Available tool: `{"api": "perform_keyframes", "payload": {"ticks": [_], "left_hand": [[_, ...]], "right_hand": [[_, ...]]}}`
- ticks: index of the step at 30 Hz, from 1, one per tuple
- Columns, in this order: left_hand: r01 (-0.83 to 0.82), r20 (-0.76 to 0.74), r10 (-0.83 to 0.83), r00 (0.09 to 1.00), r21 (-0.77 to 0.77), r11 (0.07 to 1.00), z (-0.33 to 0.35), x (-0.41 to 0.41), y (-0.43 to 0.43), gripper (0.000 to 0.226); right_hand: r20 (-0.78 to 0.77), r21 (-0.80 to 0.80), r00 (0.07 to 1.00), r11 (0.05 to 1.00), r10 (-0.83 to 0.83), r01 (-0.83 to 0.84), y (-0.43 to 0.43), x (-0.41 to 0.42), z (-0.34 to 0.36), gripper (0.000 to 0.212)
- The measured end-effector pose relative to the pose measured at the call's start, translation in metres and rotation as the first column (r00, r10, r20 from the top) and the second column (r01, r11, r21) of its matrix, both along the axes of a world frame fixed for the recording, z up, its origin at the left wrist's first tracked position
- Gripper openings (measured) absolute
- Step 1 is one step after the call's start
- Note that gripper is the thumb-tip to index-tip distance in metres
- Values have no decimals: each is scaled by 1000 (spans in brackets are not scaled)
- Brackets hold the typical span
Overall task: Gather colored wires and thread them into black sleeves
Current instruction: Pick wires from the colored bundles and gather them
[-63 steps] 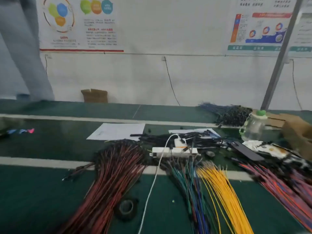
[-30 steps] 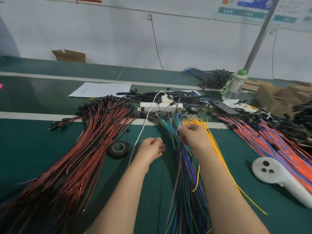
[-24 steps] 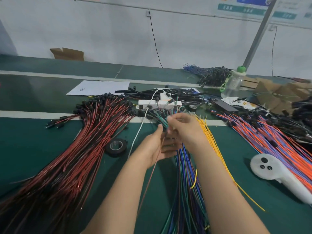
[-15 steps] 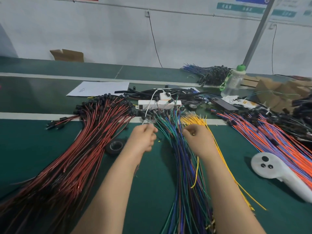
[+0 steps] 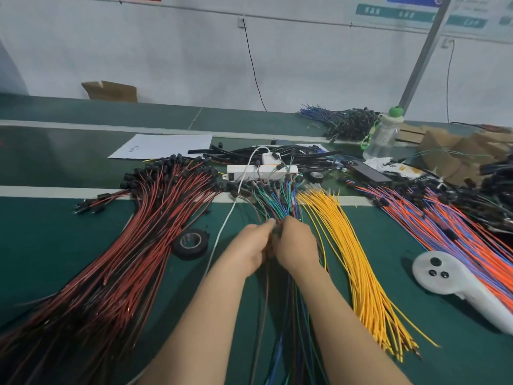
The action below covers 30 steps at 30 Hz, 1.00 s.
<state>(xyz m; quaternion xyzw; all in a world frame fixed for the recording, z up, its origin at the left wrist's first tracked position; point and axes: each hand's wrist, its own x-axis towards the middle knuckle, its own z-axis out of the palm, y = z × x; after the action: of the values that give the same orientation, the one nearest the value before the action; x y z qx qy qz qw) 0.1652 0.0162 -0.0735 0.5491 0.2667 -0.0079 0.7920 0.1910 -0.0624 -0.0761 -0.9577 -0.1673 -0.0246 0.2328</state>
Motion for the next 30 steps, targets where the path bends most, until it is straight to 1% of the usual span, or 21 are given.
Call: {"api": "perform_keyframes", "payload": {"ticks": [2,3,5,6,7,9,10,12,15,17,18,19,20,21,22,23,24,25,26,28,30], "left_hand": [[52,-47,-47,998,104,993,1,3,-1,32],[33,-39,-29,999,120,992,-1,4,0,32],[-54,-2,54,999,78,995,-4,5,5,24],[-102,6,102,995,63,993,-6,3,9,19],[-146,5,146,989,60,987,-6,0,13,17],[-210,4,211,978,103,972,-3,-5,22,22],[-224,17,224,975,156,962,1,-8,27,24],[-234,97,217,971,227,945,18,-15,36,27],[-237,368,170,914,145,961,62,-33,43,33],[-173,589,112,800,47,984,94,-47,45,34],[-120,674,81,734,12,993,105,-51,45,31],[-66,723,54,688,-11,998,113,-52,43,28],[-22,734,30,678,-21,1000,115,-52,39,26],[9,709,3,705,-14,1000,111,-49,32,24],[26,659,-27,752,12,1000,102,-44,25,23],[31,597,-54,800,49,998,89,-38,18,21],[38,538,-82,839,91,995,73,-32,11,20],[53,486,-112,867,133,990,57,-27,5,19],[71,444,-139,885,168,983,41,-22,1,19],[96,391,-168,905,197,976,17,-16,-2,21],[121,355,-191,915,210,970,-2,-14,-3,21]], "right_hand": [[-73,256,994,965,76,-55,-1,-1,4,13],[-91,344,988,935,125,-86,-2,-1,5,15],[-140,458,973,883,182,-100,-8,1,7,19],[-160,462,969,882,189,-95,-12,2,6,22],[-155,405,972,909,177,-101,-16,5,4,24],[-90,186,984,974,152,-133,-21,9,-4,28],[-62,122,986,981,156,-147,-22,9,-7,29],[-44,73,984,983,173,-170,-17,8,-11,32],[-20,-54,990,988,141,-141,-7,6,-16,40],[-4,-116,992,986,123,-123,-2,6,-16,35],[-12,-66,993,991,116,-116,-3,8,-15,32],[-48,70,994,993,99,-96,-4,11,-13,31],[-124,284,989,958,80,-42,-7,13,-9,31],[-232,522,968,852,93,44,-10,12,-4,32],[-330,714,931,686,157,138,-14,10,2,32],[-374,832,892,517,253,203,-18,8,7,34],[-367,890,865,398,341,220,-22,6,10,37],[-330,918,851,350,408,188,-26,6,12,38],[-282,924,853,365,439,118,-29,5,15,36],[-220,869,898,495,382,3,-30,5,16,24],[-239,814,931,579,275,37,-29,6,9,17]]}}
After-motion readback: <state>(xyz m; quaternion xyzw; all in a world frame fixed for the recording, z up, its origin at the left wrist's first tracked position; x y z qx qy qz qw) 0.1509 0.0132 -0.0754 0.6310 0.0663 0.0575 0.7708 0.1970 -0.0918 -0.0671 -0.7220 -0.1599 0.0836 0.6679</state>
